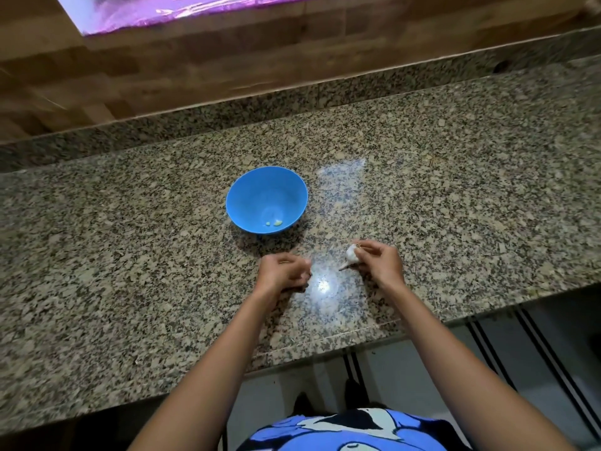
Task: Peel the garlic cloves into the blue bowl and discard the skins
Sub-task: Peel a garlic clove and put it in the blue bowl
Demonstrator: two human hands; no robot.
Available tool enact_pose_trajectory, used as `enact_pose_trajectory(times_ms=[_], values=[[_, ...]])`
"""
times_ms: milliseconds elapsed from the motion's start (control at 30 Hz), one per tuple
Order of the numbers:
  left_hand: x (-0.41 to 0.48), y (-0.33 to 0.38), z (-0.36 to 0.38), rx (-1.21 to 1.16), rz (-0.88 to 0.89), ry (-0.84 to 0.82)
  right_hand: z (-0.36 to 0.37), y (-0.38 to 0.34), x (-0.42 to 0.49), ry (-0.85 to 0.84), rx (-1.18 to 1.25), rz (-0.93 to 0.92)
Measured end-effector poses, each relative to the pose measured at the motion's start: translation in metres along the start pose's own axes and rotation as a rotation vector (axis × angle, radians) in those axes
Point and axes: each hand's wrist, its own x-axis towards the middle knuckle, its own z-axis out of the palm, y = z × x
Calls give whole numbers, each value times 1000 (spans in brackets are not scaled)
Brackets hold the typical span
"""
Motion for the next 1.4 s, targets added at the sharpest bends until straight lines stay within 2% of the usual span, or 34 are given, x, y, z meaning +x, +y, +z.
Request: enact_pose_trajectory(times_ms=[67,133,200,267,333,433,533,700,967,1133,1200,1233,1333,1400], values=[[1,-4,-1,440,166,20,-2,-4,2,-6,-47,10],[0,-3,1,717,288,26,-3,-7,3,18,-106,7],[1,-1,3,714,282,-48,-2,-11,-4,160,-340,-92],[4,3,2,597,188,-122,5,-16,-20,294,-459,-303],[6,10,0,495,82,-174,17,-16,-38,187,-376,-375],[8,17,-1,441,-27,-183,35,-4,-55,-60,-358,-174],[9,19,1,479,-44,-169,40,6,-54,-77,-228,-20],[10,15,8,647,39,-77,38,8,-47,-94,-86,54],[2,12,20,912,172,61,42,14,-47,-74,-89,20],[-17,0,39,1211,444,108,36,13,-51,-152,-110,-60],[-18,-7,31,1092,409,38,33,12,-54,-194,-142,-130],[-15,-7,23,853,281,-23,32,11,-55,-210,-180,-184],[-20,-2,0,-91,-197,-197,29,8,-55,-255,-233,-304],[-26,-2,-7,-335,-275,-249,27,8,-51,-256,-199,-336]])
